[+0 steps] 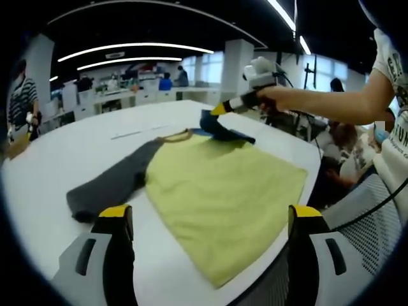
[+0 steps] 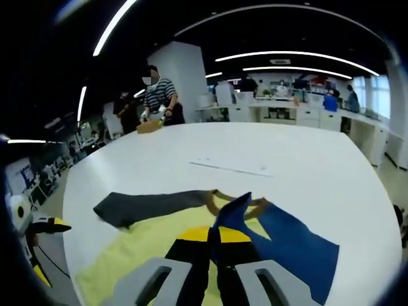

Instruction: Fold the garment on the visible template until the final outline fits inside the template.

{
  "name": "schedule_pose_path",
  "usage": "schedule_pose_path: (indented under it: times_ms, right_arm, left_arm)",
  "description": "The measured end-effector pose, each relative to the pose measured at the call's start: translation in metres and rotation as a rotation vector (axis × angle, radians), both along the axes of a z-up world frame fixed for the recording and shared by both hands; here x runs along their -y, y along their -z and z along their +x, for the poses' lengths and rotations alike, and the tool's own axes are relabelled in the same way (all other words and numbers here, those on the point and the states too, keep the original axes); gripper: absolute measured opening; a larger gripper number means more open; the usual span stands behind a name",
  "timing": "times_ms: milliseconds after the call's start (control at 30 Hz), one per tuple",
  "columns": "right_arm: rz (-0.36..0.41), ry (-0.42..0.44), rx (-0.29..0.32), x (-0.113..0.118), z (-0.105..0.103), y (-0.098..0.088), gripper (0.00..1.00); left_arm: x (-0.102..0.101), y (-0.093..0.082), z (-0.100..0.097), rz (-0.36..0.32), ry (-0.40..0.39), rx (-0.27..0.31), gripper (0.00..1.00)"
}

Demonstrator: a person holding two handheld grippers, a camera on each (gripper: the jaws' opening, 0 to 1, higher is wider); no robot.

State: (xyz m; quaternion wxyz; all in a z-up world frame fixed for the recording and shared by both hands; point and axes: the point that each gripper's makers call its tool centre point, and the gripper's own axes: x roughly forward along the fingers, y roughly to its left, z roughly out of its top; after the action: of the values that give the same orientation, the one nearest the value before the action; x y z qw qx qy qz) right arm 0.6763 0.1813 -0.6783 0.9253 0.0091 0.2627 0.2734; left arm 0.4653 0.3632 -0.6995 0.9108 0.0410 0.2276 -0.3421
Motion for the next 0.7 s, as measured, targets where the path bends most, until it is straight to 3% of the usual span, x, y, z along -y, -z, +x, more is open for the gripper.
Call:
schedule_pose_path:
  times_ms: [700]
  right_arm:
    - [-0.010, -0.102, 0.004, -0.052, 0.018, -0.005, 0.00]
  left_arm:
    - [-0.007, 0.001, 0.001, 0.000, -0.022, -0.003, 0.98]
